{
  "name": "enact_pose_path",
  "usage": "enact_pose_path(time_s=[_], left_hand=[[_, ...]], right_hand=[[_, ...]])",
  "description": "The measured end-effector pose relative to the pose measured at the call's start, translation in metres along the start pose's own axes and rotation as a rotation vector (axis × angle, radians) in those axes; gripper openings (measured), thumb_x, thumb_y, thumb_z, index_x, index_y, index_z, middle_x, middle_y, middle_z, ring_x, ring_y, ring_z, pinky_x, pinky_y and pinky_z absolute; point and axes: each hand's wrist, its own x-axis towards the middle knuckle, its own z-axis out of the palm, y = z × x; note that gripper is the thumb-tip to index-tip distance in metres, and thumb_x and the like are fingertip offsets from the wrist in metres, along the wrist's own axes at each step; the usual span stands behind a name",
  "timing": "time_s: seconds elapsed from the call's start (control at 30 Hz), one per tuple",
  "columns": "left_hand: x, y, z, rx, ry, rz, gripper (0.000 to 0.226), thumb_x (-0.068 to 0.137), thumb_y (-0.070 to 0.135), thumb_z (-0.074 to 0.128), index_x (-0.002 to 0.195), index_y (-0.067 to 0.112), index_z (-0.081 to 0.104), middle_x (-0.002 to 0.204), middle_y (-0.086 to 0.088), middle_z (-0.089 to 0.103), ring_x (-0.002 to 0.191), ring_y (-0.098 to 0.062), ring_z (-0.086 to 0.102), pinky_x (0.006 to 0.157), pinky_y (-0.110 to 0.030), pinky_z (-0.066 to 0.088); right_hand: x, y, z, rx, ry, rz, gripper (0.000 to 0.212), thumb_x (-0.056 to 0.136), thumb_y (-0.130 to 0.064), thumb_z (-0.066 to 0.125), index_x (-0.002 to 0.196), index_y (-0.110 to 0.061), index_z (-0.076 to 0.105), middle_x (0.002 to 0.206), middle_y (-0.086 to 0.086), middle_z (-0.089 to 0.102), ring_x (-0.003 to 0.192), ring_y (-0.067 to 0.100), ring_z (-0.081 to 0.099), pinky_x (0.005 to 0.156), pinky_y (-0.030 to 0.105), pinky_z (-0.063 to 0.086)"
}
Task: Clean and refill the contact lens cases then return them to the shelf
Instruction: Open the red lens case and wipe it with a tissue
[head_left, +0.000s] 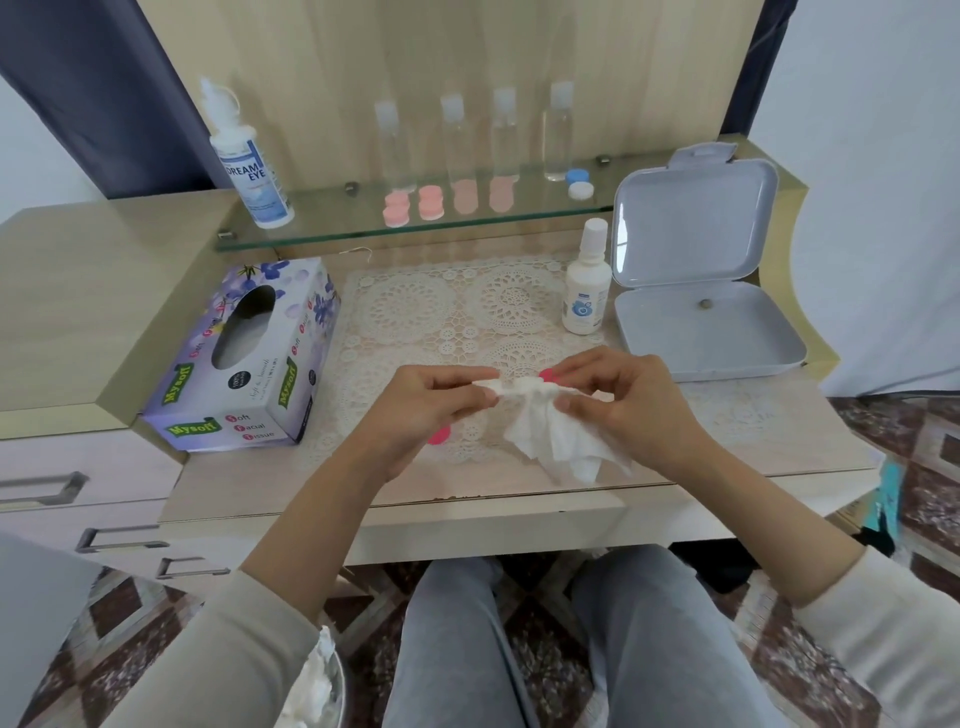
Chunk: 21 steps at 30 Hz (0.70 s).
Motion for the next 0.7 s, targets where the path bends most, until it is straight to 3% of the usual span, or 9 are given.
enact_pose_path(time_s=[0.13,0.27,0.37,0.47,0.53,0.7], left_hand=[[0.004,-0.002,0.0,0.192,0.103,0.076,0.023,0.07,0.002,0.075,0.084,0.02,0.069,0.075,0.0,0.071,0.074,-0.018,0.061,0.07,-0.032,0.045],[0.011,-0.009,0.005,0.411,0.133,0.222,0.025,0.069,-0.001,0.072,0.085,0.017,0.068,0.083,0.008,0.067,0.072,-0.001,0.062,0.058,-0.013,0.046],[0.018,-0.017,0.005,0.638,0.14,0.286,0.026,0.067,0.0,0.069,0.088,0.016,0.069,0.077,0.016,0.063,0.068,0.005,0.056,0.061,-0.012,0.042],[0.023,-0.021,0.004,0.735,0.142,0.304,0.02,0.071,0.007,0.07,0.089,0.015,0.07,0.076,0.012,0.064,0.064,0.006,0.053,0.059,-0.007,0.04],[0.026,-0.023,0.004,0.827,0.143,0.352,0.016,0.074,0.014,0.071,0.09,0.016,0.072,0.083,0.007,0.068,0.068,0.002,0.054,0.061,-0.004,0.037],[0.029,-0.025,0.001,0.962,0.182,0.383,0.024,0.077,0.024,0.07,0.099,0.016,0.07,0.114,0.001,0.062,0.105,-0.017,0.05,0.084,-0.022,0.031]], right_hand=[[0.0,0.003,-0.01,-0.027,0.055,0.034,0.008,0.073,0.002,0.072,0.069,-0.006,0.07,0.08,-0.006,0.065,0.071,0.007,0.059,0.065,0.007,0.043],[-0.001,0.006,-0.015,-0.027,0.099,0.078,0.018,0.072,-0.005,0.074,0.061,-0.015,0.063,0.076,-0.002,0.065,0.066,0.01,0.058,0.064,0.012,0.045],[-0.003,0.004,-0.018,0.002,0.093,0.096,0.023,0.074,-0.005,0.073,0.059,-0.016,0.06,0.079,0.001,0.066,0.067,0.013,0.059,0.064,0.017,0.047],[-0.006,0.001,-0.019,0.055,0.083,0.103,0.021,0.074,-0.001,0.071,0.059,-0.01,0.059,0.079,-0.006,0.067,0.069,0.005,0.062,0.062,0.012,0.048],[-0.008,-0.001,-0.019,0.079,0.065,0.109,0.021,0.074,0.0,0.07,0.059,-0.006,0.058,0.083,-0.008,0.069,0.073,0.001,0.064,0.063,0.012,0.049],[-0.011,-0.008,-0.017,0.094,0.006,0.101,0.029,0.077,0.002,0.066,0.054,-0.007,0.05,0.087,-0.002,0.071,0.08,-0.002,0.065,0.064,0.011,0.048]])
